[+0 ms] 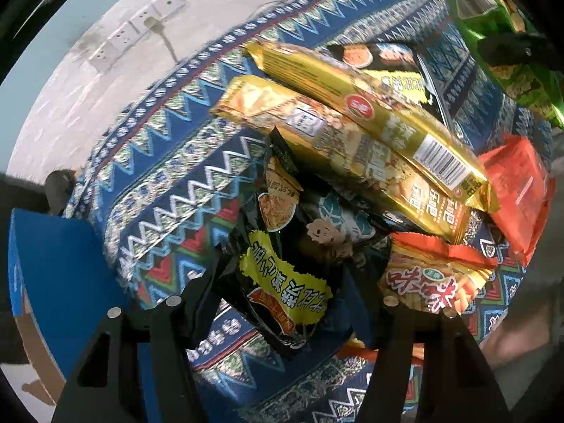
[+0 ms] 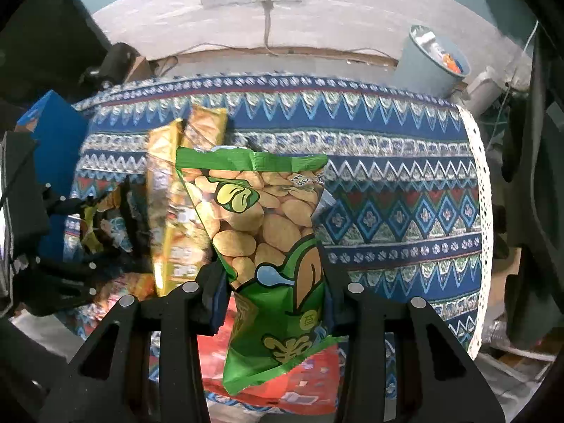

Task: Organize snacks
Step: 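Lift both bags off the pile with both tools, then carry the black and green bags over the cardboard box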

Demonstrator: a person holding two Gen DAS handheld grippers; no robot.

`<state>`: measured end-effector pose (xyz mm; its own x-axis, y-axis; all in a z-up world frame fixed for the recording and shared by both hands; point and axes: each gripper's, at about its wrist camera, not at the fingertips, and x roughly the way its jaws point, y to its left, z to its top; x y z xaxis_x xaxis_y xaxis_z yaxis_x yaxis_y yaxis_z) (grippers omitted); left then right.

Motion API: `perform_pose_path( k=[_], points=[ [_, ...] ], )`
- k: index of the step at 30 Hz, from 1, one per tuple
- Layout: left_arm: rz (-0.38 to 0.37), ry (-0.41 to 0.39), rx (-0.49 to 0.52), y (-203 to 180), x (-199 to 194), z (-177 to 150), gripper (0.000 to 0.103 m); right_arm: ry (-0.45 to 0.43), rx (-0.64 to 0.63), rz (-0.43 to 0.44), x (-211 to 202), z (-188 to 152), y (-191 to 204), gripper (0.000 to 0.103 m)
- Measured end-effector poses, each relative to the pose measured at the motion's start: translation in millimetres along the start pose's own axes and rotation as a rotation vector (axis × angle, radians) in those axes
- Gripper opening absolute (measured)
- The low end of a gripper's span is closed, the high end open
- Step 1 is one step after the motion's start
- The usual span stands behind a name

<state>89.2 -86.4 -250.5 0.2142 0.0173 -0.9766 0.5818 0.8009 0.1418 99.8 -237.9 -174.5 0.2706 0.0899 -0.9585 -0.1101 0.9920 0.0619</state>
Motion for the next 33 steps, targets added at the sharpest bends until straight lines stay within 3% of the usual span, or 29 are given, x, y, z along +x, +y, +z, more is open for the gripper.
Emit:
perform_pose_path(
  k=[18,33],
  points=[
    [0.040,-0.203,-0.193,38.9,-109.0,-38.5,0.065,-0.139,-0.103,0.071,-56.0,25.3,66.9,0.040],
    [0.146,-0.308,-0.318,89.5,-169.0,-95.5,0.065,-0.193,-0.239,0.135,-75.3,42.6,151.2,0.040]
  ],
)
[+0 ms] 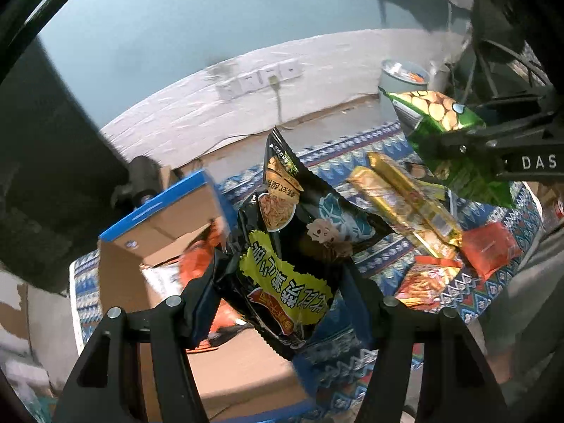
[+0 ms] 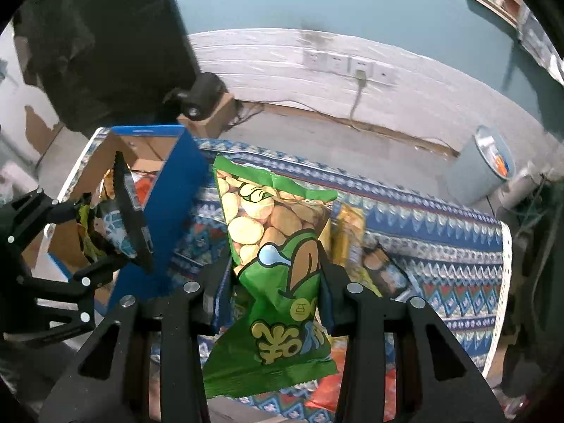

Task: Organize snacks
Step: 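Carry the black and green bags over the cardboard box, then open both tools to drop the bags into the box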

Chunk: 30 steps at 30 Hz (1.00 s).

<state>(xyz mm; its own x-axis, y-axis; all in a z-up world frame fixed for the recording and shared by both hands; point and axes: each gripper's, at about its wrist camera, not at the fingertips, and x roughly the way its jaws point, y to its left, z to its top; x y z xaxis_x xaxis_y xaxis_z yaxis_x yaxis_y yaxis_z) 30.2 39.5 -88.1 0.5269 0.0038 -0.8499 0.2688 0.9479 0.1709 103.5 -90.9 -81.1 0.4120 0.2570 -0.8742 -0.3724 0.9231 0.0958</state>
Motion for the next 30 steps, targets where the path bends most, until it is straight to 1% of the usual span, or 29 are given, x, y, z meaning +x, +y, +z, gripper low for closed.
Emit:
perform_pose_path(
  k=[9,16,21,27,30],
  points=[
    [0.073,-0.010,-0.106,60.2,-9.6,-26.3,0.065,0.014,-0.081,0.056,17.7,24.0,60.8,0.040],
    [0.095,0.021,-0.213,108.5,-5.5,-53.0,0.065,0.035,-0.141,0.110,36.2,42.3,113.1,0.040],
    [0.124,0.032,-0.248,130.7,-4.2,-71.2,0.065,0.065,-0.167,0.149,52.8,49.3,143.5,0.040],
    [0.126,0.056,-0.304,151.7,1.7,-88.1,0.065,0.105,-0.188,0.176,74.9,55.1,174.2,0.040],
    [0.129,0.058,-0.320,160.0,4.4,-94.6,0.065,0.122,-0.197,0.187,83.5,54.9,182.8,0.040]
  ],
)
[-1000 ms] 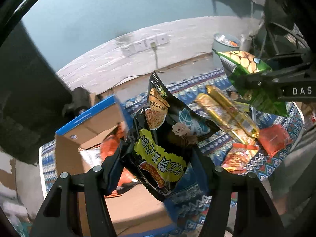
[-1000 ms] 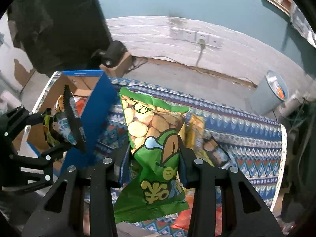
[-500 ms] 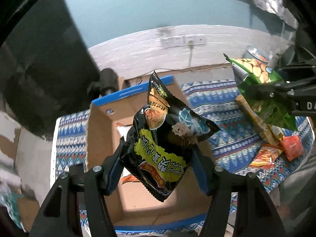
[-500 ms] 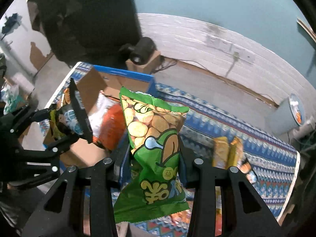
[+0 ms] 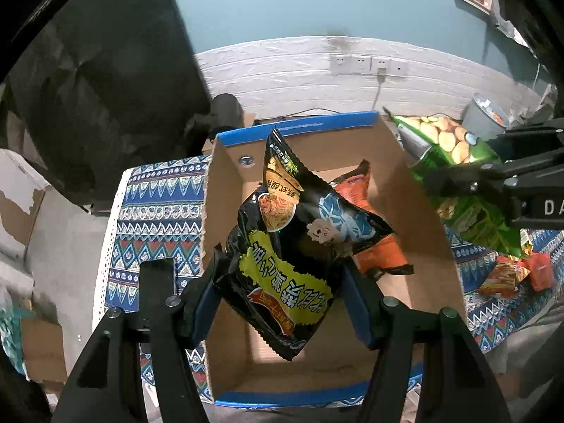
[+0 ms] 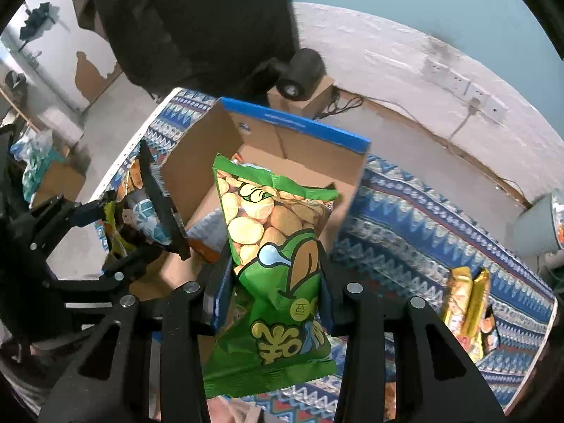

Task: Organize snacks
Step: 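Open both tools to drop the bags into the box, then move both tools back toward the remaining snacks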

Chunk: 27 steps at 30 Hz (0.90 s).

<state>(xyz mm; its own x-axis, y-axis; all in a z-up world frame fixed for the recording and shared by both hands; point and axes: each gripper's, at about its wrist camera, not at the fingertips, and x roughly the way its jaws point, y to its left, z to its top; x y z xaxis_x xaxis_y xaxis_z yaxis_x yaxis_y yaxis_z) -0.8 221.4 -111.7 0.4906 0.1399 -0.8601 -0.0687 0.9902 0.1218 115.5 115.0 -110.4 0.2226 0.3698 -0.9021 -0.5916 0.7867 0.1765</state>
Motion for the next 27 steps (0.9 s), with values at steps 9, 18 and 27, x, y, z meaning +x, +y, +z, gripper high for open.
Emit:
perform_pose_path(
  k=[9,18,27],
  points=[
    [0.023,-0.004,-0.047,10.9,1.9,3.2,0.084,-0.017,-0.020,-0.001,3.5,5.2,8.0,0.060],
    [-0.008,-0.009,-0.024,-1.9,-4.1,7.8,0.085,-0.031,-0.005,-0.029,-13.9,-0.2,-10.3,0.063],
    [-0.059,-0.021,0.043,-36.2,-12.8,14.1,0.085,-0.030,0.009,-0.078,-33.4,-23.8,-46.8,0.063]
  ],
)
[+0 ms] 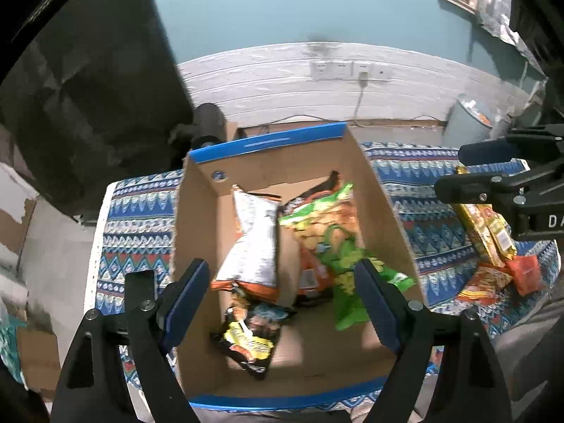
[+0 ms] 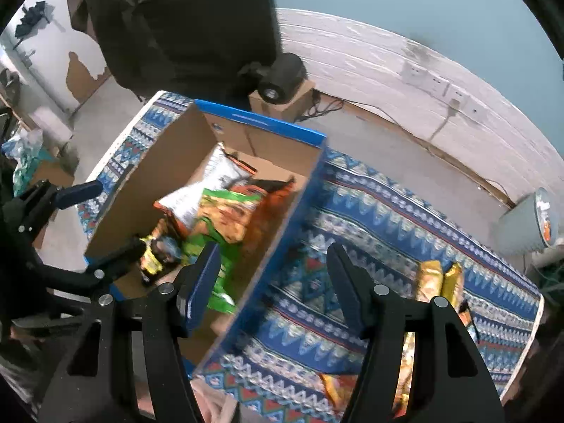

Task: Organize snacks
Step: 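Move both tools back toward the remaining snacks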

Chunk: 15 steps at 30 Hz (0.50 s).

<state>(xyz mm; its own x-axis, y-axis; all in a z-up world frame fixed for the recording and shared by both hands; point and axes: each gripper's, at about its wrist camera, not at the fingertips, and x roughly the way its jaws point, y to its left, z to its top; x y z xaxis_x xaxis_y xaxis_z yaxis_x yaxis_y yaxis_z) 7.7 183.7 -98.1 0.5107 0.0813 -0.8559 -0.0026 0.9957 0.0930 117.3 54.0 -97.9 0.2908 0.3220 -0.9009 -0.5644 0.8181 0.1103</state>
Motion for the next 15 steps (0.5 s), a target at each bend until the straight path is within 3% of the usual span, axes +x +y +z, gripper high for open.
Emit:
perform_pose_path(
  k=[7,15],
  points=[
    [-0.071,0.007,0.052,-40.6,-4.3,4.7,0.085,0.023,0.032,-0.049,-14.3,-29.8,-38.5,0.063],
    [-0.139,0.028,0.178,-98.4,-6.6,5.6,0.085,0.051,0.036,-0.087,-33.8,-72.6,-73.6,0.063]
  ],
)
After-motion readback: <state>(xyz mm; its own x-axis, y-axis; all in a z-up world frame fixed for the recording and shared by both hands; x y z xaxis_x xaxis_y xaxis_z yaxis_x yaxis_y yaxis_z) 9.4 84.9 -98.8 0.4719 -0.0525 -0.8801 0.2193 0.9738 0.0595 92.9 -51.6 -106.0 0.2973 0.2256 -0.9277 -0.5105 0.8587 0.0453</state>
